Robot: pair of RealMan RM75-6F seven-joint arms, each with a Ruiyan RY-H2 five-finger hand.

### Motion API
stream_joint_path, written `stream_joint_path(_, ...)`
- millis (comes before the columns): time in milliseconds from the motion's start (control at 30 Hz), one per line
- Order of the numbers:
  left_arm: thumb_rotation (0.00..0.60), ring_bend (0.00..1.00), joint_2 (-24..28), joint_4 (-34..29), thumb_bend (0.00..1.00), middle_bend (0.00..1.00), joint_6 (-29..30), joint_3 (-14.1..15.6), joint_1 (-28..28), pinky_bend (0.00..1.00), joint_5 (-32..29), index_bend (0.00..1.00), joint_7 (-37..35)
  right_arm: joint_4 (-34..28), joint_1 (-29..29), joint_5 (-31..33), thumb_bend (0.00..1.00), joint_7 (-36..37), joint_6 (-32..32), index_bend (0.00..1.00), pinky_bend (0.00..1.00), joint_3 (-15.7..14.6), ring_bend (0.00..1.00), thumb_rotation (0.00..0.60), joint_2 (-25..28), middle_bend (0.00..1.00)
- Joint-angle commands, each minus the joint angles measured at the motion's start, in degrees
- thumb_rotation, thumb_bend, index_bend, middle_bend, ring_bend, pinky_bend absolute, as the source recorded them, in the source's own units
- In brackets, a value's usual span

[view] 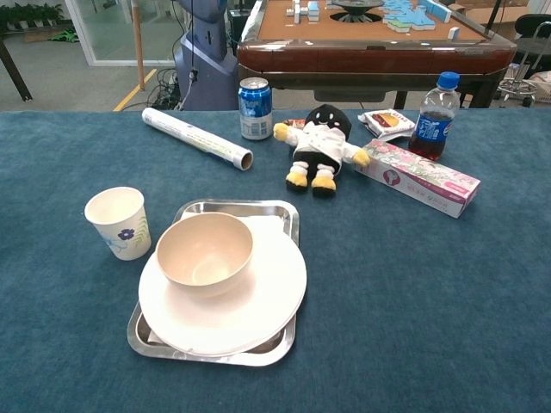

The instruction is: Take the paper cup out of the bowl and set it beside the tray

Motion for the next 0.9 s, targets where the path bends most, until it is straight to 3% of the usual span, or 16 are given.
stream_joint_path(33,0.600,0.00,-1.05,2.84,0.32,0.00,3.20,-0.30,3.15,0.00,-0.45,0.00,-2.81,-0.35,-0.62,-0.72,0.22,-0.21,1.19,0.00,0.00,-0.15,0.00,0.600,0.02,0.00)
stream_joint_path(400,0.600,0.00,-4.75,8.33,0.32,0.00,8.80,-1.75,7.38,0.00,1.60,0.00,-8.23,-0.73,-2.21,-2.70,0.22,-1.02,4.21,0.00,0.00,-0.54,0.00,0.600,0.07,0.00)
stream_joint_path(900,0.600,0.00,-5.27,7.84,0.32,0.00,4.71,-2.72,7.21,0.00,1.51,0.00,-6.77,-0.88,-2.94,-3.51,0.22,-1.72,5.42,0.00,0.00,-0.31,0.00,0.600,-0.01,0.00)
